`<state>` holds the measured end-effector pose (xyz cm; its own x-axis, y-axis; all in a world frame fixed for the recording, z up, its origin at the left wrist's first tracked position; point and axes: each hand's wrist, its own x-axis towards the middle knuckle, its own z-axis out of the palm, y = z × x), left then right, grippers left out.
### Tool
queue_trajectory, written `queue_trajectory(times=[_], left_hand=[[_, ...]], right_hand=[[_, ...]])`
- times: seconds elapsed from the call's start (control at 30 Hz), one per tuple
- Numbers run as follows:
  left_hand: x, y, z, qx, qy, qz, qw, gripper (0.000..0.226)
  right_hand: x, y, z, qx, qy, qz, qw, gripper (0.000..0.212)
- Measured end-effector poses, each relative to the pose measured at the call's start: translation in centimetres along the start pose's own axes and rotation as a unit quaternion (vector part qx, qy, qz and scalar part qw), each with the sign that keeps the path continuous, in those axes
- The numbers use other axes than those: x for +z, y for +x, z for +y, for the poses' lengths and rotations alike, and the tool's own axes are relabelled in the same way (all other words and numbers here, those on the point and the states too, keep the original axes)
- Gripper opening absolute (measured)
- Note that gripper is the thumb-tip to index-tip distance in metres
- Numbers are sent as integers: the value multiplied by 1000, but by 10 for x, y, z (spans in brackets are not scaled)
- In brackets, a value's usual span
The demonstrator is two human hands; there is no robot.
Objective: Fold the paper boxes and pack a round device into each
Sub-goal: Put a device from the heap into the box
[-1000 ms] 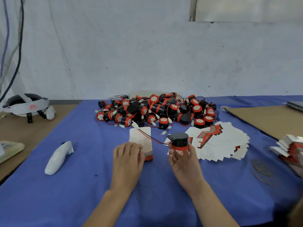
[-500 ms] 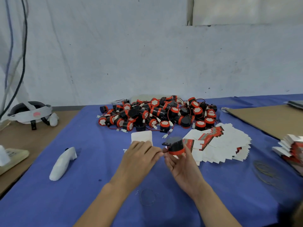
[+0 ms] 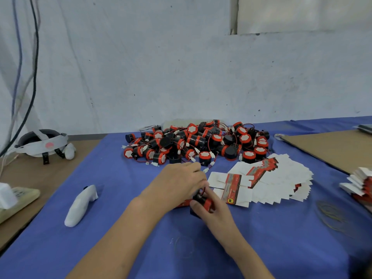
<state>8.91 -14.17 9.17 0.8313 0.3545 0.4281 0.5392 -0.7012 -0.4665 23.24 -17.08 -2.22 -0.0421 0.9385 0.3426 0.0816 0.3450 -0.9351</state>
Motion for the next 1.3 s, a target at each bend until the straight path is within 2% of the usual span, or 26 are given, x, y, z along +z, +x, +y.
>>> queue_trajectory(times=[0.03,0.13,0.23,0.3,0.37,0.47,0.53,0.63,0.77,0.83,0.9,1.0,1.07,1.13,1.17,1.23,1.3], left_hand=[[2,3,-1,15,18,-27,999,14],[11,8,-1,-2,9,-102,995,28],[14,4,4,-91,-72,-20,993,23],[22,-4,8,-184,-179,-14,966,25],[32,-12,17,-253,-280,-10,926,20],[46,-22,37,-303,-375,9,876,10],[53,-26,51,-323,-399,27,858,9],[61,-26,66,-325,-381,43,865,10],[71,-25,75,-335,-385,64,858,13],[75,-25,83,-333,-379,64,861,11],[78,-24,93,-327,-358,73,871,12],[80,-21,102,-320,-303,116,890,19],[79,-20,101,-319,-274,158,893,25],[79,-22,100,-306,-239,194,901,19],[79,-23,100,-300,-225,199,905,18],[81,-24,100,-296,-219,190,910,30],[82,-24,101,-288,-222,189,912,28]], right_hand=[[1,-1,2,5,-5,-11,1000,35],[1,0,7,30,-9,-9,999,43],[-1,4,9,63,37,26,997,52],[-4,8,13,93,91,48,990,67],[-8,10,16,109,113,71,985,73],[-11,13,18,130,171,112,970,73],[-12,15,16,144,229,135,953,76],[-14,17,15,180,294,174,923,71],[-22,14,11,201,406,213,866,49],[-27,10,7,211,458,218,835,42],[-30,8,6,234,488,199,817,43],[-32,6,8,253,500,145,815,46],[-32,5,9,255,500,114,820,39],[-31,4,9,256,505,84,820,29],[-31,3,8,257,509,69,819,28],[-32,1,9,257,509,49,820,31],[-34,-1,8,260,500,35,825,32]])
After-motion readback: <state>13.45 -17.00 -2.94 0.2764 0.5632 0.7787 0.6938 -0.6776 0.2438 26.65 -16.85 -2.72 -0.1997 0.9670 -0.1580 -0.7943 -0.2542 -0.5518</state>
